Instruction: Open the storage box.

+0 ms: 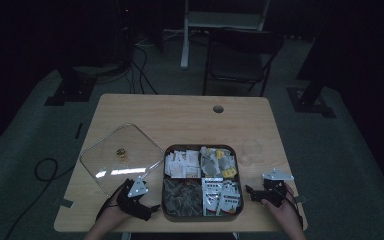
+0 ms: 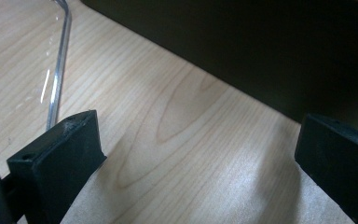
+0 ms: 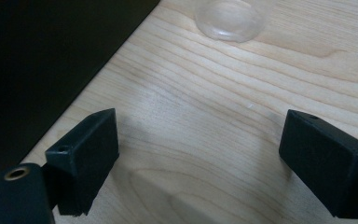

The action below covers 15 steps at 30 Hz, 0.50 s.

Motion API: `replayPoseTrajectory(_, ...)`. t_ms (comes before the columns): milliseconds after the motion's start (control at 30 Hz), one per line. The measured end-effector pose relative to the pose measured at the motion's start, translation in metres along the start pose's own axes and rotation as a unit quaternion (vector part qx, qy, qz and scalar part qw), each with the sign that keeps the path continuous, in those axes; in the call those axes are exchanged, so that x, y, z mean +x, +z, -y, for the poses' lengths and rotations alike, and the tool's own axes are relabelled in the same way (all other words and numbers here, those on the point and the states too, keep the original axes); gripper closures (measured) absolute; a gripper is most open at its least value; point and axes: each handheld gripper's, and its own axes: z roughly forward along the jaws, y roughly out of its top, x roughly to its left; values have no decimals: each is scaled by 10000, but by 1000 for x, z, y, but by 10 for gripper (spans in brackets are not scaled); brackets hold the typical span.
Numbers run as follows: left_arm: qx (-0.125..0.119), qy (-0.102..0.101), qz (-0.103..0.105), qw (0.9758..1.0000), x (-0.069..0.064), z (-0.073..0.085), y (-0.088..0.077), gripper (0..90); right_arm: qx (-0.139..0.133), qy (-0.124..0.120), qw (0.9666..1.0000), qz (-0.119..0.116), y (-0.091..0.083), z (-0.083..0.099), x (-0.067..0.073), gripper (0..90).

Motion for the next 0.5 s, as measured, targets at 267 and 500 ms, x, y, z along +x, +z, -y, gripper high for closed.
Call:
replayPoseTrajectory(267,65,-54,42,10000,0,0,1,13,1,0,10000,0,0,0,0,110)
replayPoseTrajectory(500,76,-185,-73,9998,-2,-1,2,12,3,34,10000,29,0,-1,0,110)
